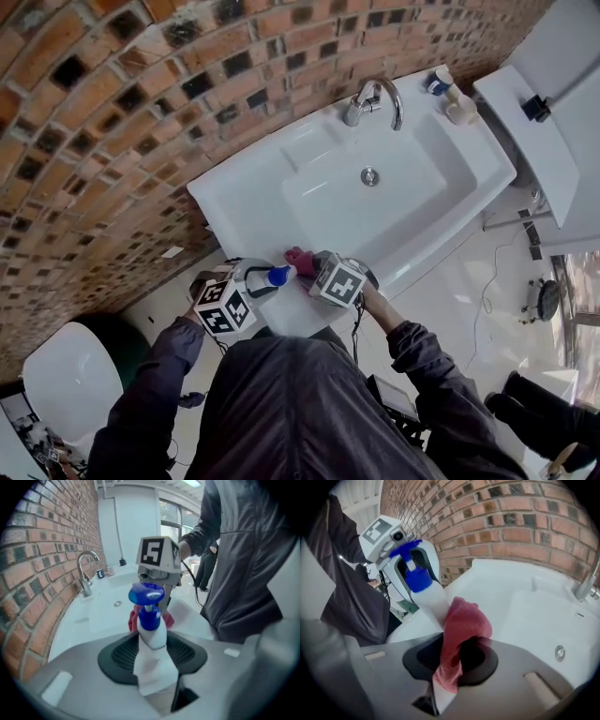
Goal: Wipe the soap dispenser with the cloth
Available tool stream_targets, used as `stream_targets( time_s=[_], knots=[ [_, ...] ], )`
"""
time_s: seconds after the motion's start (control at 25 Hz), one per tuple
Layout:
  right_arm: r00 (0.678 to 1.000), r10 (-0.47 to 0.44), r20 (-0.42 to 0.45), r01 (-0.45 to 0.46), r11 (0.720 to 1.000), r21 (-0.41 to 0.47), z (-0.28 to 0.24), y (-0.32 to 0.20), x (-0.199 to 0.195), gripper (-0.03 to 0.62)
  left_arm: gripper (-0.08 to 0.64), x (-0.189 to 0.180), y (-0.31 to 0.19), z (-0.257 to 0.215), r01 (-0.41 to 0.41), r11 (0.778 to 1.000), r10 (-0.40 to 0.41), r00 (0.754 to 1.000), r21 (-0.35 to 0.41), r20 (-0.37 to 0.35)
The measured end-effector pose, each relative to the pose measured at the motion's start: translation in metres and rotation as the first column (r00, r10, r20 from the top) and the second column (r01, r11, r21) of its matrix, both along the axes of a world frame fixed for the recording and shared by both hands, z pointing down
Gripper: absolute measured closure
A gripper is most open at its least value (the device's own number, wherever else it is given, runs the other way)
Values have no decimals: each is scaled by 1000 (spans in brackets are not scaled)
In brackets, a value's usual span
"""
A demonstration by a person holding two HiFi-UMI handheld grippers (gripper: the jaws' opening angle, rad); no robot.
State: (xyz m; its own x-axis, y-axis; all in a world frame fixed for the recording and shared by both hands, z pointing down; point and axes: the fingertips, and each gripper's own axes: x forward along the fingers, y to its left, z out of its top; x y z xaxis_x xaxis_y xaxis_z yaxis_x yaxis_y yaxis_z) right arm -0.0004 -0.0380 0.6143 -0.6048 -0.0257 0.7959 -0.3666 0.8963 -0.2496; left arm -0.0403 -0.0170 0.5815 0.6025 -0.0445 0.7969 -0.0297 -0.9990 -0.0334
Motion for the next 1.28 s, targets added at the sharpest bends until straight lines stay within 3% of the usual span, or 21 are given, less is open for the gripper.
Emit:
stream_targets(
  time_s=[0.08,0.24,0.44,0.6,0.68,0.76,0.84,0.96,1.16,1.28],
  knots=[
    [998,-27,-49,27,1000,-1,17,1,0,522,370,1,0,0,3,1000,-3,1000,3,-2],
    [997,-55,-59,55,999,-1,15,1,2,521,368,0,-1,1,27,999,-27,1000,16,2],
    [991,-116,-69,125,982,140,-22,-14,5,522,365,-6,-10,-3,164,985,-164,986,53,-7],
    [947,-273,-170,313,907,282,-36,-16,-2,522,345,-16,-8,-7,299,954,-298,954,27,-19],
    [916,-327,-234,389,869,308,-36,-12,-2,522,351,-23,-6,-8,384,923,-384,923,17,-11],
    [900,-345,-267,420,852,314,-35,-7,-1,520,372,-30,-5,-8,476,879,-476,879,-8,-2],
    [901,-343,-266,416,856,307,-36,0,0,522,419,-32,-5,-7,540,841,-540,842,-32,-1],
    [915,-322,-243,386,876,290,-37,14,2,522,465,-30,-11,-6,575,817,-576,818,-29,-9],
    [945,-286,-161,318,916,243,-42,42,-3,522,476,-23,-28,-5,551,834,-551,834,-13,-9],
    [978,-184,-101,201,959,199,-43,42,2,521,476,-24,-32,-9,548,836,-549,836,-24,-20]
  ],
)
